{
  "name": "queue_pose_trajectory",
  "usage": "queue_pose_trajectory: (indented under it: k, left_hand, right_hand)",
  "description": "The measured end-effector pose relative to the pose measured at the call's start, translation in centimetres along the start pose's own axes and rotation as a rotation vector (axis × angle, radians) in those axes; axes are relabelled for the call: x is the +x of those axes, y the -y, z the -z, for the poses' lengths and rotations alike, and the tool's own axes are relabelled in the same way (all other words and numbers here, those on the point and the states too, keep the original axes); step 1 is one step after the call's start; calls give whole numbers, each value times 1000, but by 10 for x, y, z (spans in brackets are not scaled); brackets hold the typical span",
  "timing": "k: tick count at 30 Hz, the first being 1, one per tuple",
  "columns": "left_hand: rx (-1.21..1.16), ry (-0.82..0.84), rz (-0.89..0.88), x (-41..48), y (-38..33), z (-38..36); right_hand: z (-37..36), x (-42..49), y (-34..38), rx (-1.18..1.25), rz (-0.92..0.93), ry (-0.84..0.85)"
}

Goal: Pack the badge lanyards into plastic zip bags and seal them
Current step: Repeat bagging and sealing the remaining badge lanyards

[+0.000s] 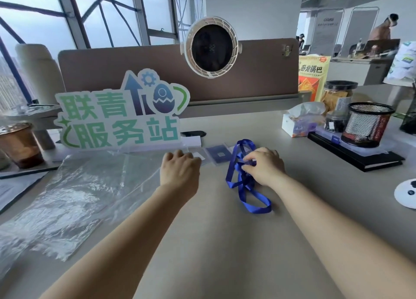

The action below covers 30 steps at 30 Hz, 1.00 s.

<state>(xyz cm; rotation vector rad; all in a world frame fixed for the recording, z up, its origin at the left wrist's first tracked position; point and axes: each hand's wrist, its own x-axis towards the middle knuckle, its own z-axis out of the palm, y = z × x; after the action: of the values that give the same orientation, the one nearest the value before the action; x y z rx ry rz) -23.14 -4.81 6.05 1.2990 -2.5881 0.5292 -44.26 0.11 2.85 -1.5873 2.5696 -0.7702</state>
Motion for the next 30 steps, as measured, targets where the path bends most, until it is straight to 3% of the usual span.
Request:
queue_pose_trajectory:
  k: [4,10,13,18,30]
  left_hand:
    - [-33,112,-108,29,-10,-19]
    - [-162,433,-162,59,-28,-41]
    - [-139,348,-139,58,-29,-43]
    - [-200,221,-32,37,-32,-33]
    - [-119,215,-67,13,-23,-32]
  right_hand:
    - [0,14,2,116,18,-70]
    - [27,27,17,535,84,-174]
    - [39,27,24,686,103,-145]
    - [50,18,27,739,112,-142]
    - [25,-28,24,576,64,-96]
